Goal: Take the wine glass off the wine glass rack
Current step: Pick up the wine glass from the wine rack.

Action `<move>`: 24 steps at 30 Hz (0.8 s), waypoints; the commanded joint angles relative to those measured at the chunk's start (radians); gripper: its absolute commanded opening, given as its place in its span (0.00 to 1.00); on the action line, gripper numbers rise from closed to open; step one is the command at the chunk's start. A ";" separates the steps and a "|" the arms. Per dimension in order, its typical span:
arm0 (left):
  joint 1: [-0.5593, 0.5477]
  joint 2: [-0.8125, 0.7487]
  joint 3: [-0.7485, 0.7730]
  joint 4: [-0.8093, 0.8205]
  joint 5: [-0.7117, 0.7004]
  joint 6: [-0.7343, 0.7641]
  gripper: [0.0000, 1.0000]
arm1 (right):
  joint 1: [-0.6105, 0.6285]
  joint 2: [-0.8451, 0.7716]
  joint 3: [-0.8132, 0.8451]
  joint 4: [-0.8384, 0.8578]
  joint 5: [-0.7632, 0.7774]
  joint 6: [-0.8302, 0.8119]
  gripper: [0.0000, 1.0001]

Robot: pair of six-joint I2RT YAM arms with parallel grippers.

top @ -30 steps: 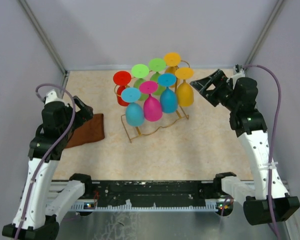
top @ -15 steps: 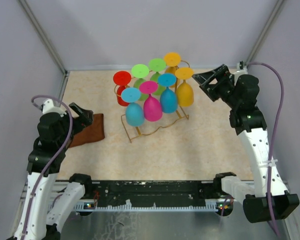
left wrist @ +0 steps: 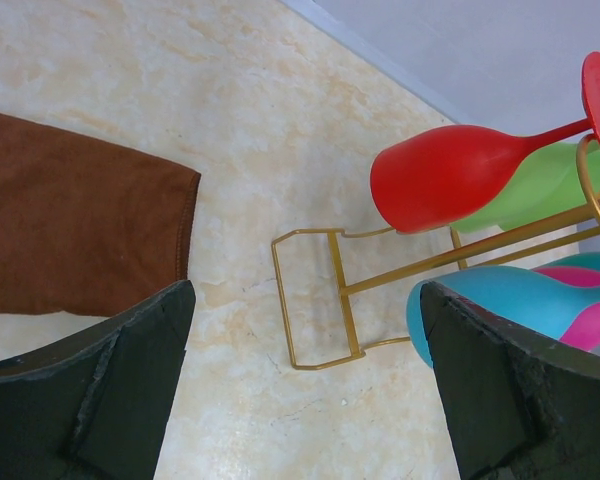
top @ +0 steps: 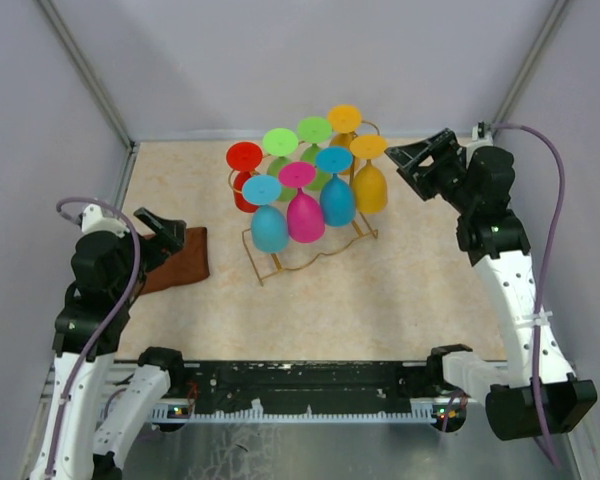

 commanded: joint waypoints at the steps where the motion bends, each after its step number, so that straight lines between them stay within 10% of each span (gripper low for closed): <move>1: 0.007 -0.007 -0.016 0.030 0.019 -0.023 0.99 | -0.007 0.023 0.056 0.078 -0.015 0.024 0.64; 24: 0.006 0.011 -0.060 0.043 0.065 -0.046 0.99 | -0.007 0.189 0.126 0.157 -0.076 0.057 0.27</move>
